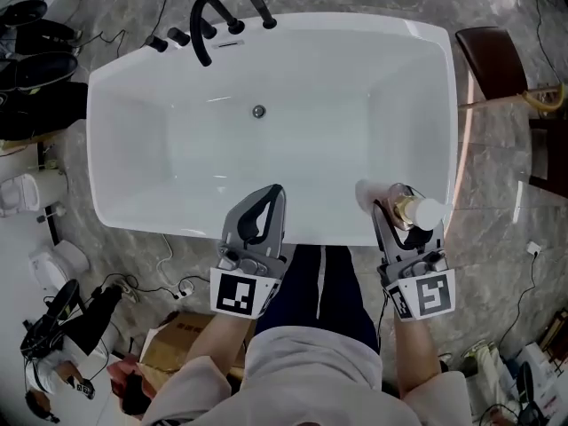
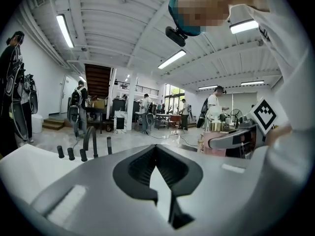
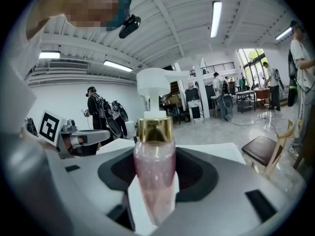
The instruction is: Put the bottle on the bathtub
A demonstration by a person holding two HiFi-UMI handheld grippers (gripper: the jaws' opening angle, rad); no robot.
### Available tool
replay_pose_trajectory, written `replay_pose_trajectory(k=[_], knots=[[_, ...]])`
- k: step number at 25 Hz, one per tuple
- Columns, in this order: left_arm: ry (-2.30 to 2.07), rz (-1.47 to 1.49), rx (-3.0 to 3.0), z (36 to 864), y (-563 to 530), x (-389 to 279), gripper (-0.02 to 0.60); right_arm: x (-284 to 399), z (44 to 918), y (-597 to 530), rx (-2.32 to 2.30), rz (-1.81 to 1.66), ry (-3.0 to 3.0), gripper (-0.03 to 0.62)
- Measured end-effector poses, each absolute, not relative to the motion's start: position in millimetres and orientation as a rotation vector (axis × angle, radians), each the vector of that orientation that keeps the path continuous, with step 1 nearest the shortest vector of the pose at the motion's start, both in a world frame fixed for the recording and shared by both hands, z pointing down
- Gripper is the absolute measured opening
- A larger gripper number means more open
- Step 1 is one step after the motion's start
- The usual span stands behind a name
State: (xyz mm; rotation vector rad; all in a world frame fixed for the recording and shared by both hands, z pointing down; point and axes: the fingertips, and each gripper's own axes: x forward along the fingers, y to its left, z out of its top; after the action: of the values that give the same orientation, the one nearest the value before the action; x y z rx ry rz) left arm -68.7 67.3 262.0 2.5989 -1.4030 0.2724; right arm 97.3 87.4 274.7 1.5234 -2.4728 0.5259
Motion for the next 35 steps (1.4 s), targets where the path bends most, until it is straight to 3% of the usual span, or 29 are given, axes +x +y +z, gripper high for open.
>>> replay_pose_trajectory(k=[20, 35], knots=[[-1.472, 0.285, 2.521, 366, 40, -66, 0.009, 99, 382, 49, 1.541, 0.557, -2.409, 0.218], [-1.479, 0.324, 2.488, 385, 10, -72, 0.009, 121, 415, -111, 1.678, 0.447, -2.337, 0.218]])
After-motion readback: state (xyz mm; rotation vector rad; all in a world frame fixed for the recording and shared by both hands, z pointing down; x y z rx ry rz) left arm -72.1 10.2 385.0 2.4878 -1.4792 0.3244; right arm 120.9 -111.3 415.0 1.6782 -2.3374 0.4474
